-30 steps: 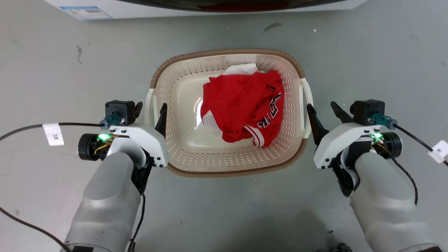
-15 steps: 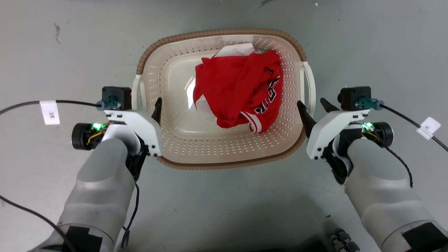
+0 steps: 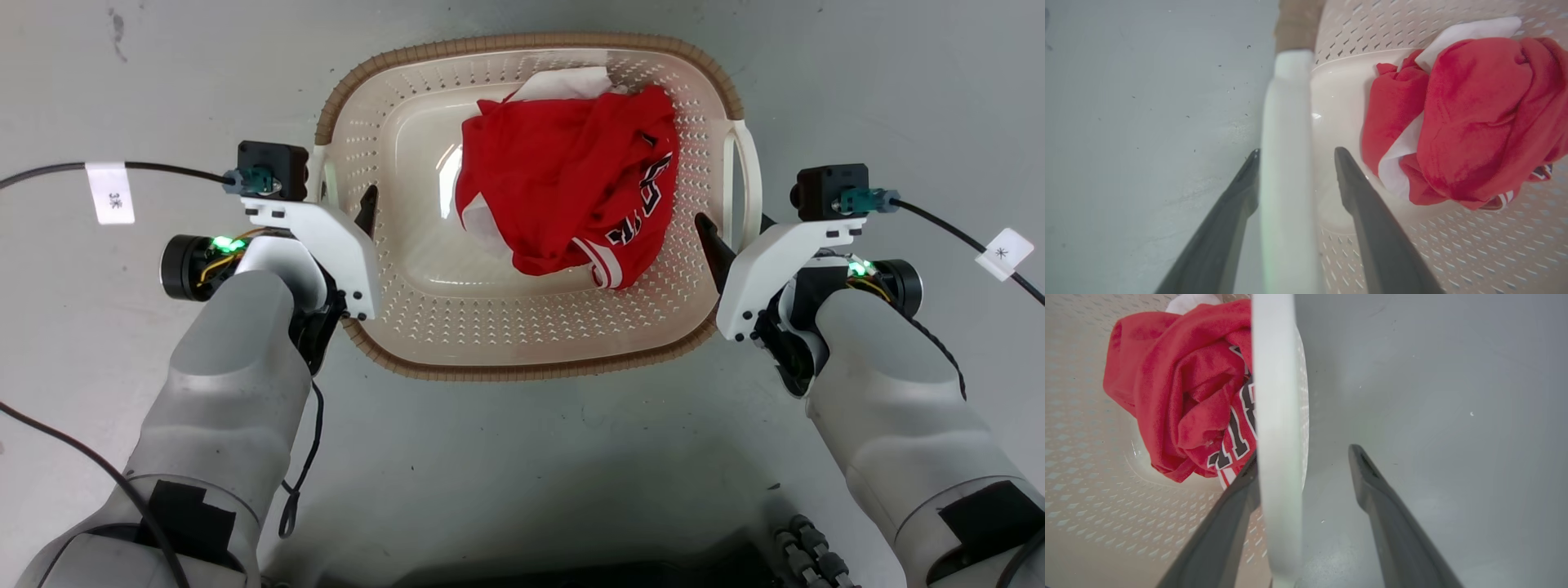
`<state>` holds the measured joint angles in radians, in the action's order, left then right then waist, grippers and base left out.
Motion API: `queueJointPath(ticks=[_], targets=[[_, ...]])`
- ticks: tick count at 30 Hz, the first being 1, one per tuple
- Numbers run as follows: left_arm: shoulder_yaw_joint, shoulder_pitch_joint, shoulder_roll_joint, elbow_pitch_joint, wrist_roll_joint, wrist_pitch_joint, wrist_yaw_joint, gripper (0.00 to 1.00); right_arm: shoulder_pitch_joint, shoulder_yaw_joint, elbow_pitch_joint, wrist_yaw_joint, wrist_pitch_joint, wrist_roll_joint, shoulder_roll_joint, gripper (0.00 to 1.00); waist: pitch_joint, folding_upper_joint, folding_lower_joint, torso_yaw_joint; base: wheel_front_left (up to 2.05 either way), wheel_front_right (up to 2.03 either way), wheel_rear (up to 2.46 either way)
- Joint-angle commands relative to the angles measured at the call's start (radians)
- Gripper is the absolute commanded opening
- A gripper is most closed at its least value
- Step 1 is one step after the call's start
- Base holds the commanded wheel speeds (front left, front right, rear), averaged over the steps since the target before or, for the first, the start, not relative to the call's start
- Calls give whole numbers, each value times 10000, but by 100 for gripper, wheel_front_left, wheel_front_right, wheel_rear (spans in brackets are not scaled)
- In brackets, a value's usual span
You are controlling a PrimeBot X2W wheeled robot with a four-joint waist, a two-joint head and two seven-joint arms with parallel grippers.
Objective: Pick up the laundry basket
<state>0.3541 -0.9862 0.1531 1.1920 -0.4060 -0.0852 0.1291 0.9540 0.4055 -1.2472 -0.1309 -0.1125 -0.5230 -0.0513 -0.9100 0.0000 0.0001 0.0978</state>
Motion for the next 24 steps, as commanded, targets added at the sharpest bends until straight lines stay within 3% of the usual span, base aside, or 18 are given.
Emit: queueJointPath(ticks=[1,13,24], targets=[[170,-175,-85,-58,-204,119,20,0,241,42,-71,3,48,-144,10,0,-71,0,-1,-32,0,0,0],[1151,168,-119,-309,-1430,833,12,0,81,650,-184,-2,220,-414,12,0,386,0,-1,-108,0,0,0],[2130,787,-374,-476,-2847,2122,58,0,-634,1277,85,-13,1060,-1091,-89,0,2364,0,-1,-443,0,0,0]])
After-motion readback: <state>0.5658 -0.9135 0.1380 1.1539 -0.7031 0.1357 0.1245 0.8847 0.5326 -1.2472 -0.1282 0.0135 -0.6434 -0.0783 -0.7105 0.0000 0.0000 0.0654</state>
